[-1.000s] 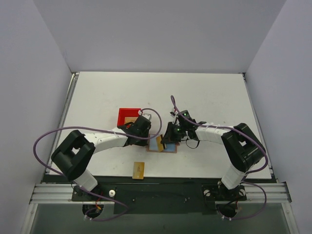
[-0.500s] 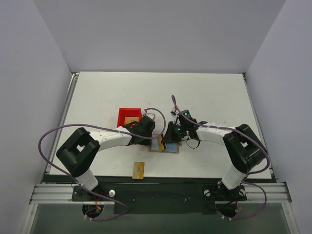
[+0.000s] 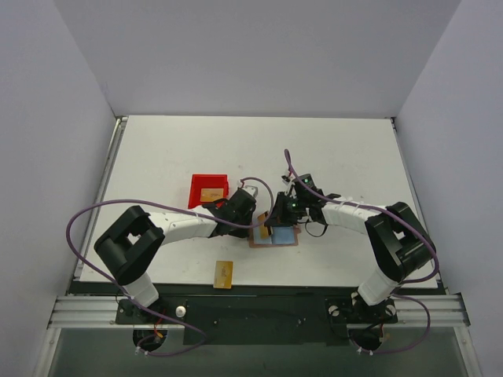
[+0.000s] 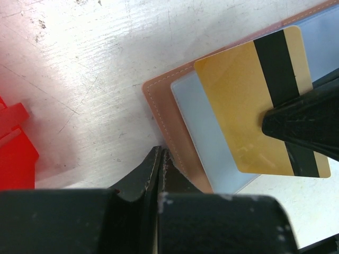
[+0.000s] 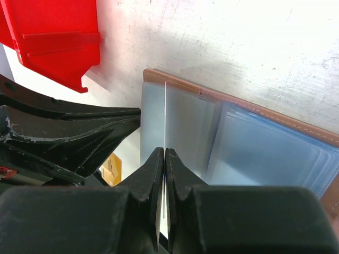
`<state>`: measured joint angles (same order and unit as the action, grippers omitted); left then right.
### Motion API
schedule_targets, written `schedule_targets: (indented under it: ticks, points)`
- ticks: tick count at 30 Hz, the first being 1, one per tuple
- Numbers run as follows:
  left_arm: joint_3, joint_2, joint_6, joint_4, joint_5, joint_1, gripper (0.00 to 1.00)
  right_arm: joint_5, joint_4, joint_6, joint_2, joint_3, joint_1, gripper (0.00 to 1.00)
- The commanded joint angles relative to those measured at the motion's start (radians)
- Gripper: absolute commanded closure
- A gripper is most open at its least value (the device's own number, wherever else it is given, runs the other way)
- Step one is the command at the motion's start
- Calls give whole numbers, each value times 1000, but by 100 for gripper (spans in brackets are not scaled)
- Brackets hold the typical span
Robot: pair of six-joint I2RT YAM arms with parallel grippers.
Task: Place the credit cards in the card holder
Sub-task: Insert the credit card into the card holder.
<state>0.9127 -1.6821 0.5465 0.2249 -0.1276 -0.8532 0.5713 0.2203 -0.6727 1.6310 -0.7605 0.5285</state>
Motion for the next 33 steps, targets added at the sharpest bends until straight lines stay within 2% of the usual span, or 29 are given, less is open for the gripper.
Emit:
schedule_targets:
  ticks: [1, 12, 20, 28, 33]
  points:
    - [31, 15, 9, 50, 0, -6, 100, -11, -12, 19, -7, 10, -7, 100]
    - [60, 97, -10, 50, -72, 8, 100, -50, -50, 38, 12, 15, -7, 100]
    - [9, 128, -14, -122, 68, 8, 100, -56, -59, 35, 26, 13, -7, 100]
    - [15, 39, -26, -182, 158, 8, 100, -47, -59, 27, 20, 9, -7, 100]
    - [8, 12, -20, -176, 155, 8, 100, -47, -61, 28, 7, 10, -7, 100]
